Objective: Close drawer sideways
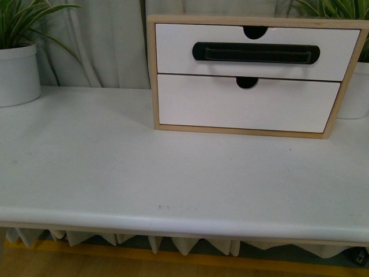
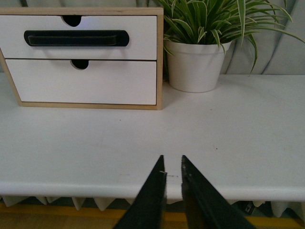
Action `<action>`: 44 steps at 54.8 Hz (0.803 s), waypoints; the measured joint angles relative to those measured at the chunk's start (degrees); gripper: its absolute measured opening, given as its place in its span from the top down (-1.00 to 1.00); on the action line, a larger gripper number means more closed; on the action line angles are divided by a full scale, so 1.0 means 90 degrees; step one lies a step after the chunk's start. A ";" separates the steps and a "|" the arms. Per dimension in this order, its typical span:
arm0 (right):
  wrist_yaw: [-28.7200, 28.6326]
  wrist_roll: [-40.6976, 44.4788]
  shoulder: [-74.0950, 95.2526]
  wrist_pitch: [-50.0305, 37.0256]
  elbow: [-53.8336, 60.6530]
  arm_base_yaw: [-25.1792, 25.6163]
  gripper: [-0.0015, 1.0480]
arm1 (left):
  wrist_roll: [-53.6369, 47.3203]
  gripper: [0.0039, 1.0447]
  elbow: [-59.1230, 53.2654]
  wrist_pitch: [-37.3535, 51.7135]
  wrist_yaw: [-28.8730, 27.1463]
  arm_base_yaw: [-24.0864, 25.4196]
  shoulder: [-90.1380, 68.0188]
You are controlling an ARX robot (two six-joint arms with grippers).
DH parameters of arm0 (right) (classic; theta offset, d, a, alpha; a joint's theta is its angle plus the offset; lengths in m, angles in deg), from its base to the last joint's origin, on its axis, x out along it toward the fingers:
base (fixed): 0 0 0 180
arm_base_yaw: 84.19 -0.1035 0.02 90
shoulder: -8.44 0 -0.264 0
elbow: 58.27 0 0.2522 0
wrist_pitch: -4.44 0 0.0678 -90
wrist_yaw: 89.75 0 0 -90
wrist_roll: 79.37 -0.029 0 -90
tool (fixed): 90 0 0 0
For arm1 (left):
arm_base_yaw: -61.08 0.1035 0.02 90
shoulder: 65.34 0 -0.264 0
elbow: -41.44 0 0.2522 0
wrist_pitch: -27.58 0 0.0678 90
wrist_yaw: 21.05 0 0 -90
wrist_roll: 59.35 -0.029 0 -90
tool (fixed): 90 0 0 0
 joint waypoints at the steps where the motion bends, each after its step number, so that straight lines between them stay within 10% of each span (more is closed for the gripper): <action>1: 0.0000 0.0000 0.0000 0.0000 0.0000 0.0000 0.62 | 0.0002 0.59 0.0000 0.0000 -0.0002 0.0000 0.0000; 26: 0.0002 0.0000 0.0000 0.0000 0.0000 0.0000 -0.80 | 0.0000 -0.88 0.0000 0.0000 0.0000 0.0000 0.0000; 44: 0.0002 -0.0012 0.0000 0.0000 0.0000 0.0000 -0.82 | 0.0000 -0.88 0.0000 0.0000 0.0000 0.0000 0.0000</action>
